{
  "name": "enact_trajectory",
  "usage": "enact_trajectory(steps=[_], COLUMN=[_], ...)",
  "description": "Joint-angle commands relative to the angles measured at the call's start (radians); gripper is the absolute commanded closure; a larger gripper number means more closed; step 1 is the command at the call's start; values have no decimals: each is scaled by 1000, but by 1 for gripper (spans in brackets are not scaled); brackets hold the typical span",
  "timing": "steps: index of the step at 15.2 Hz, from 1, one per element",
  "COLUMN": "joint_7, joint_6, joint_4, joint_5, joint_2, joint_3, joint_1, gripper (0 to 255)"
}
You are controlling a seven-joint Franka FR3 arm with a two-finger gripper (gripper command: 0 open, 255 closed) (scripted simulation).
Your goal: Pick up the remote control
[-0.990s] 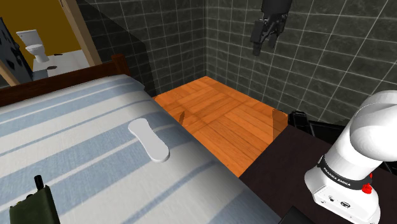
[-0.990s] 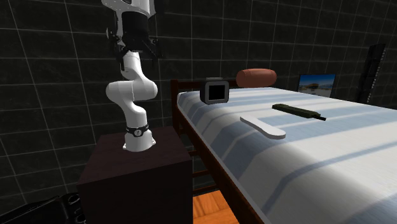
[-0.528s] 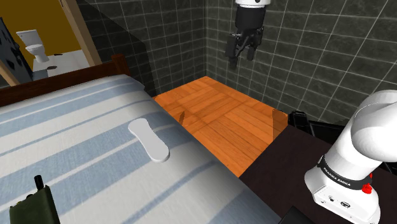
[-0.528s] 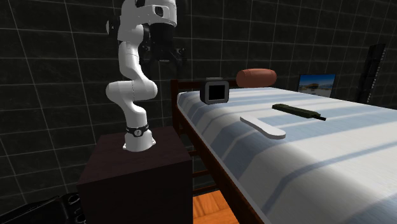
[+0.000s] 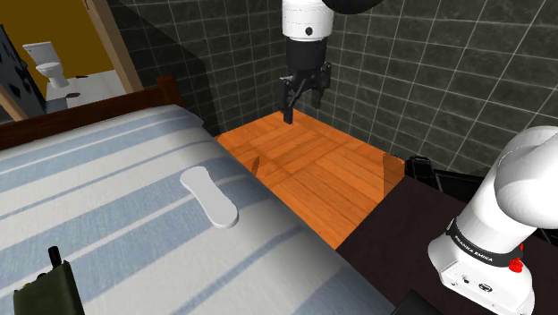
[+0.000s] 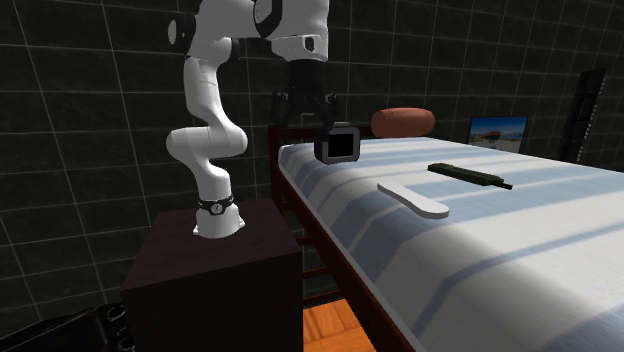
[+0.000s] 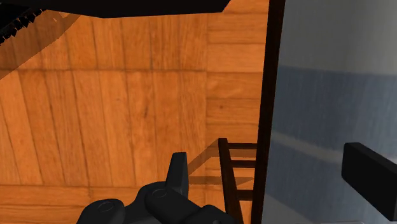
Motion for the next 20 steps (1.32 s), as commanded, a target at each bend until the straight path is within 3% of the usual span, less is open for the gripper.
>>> enact_trajectory(steps=[1, 6, 11, 20], joint_7=[49, 173, 308, 499], joint_6=[23, 66, 86, 47], joint_4=[35, 138, 273, 576], joint_5=[-7, -57, -150, -332], joint_2=[63, 229, 420, 761], joint_3=[39, 128, 196, 219], joint_1=[5, 20, 56, 205], gripper=[0, 0, 0, 0])
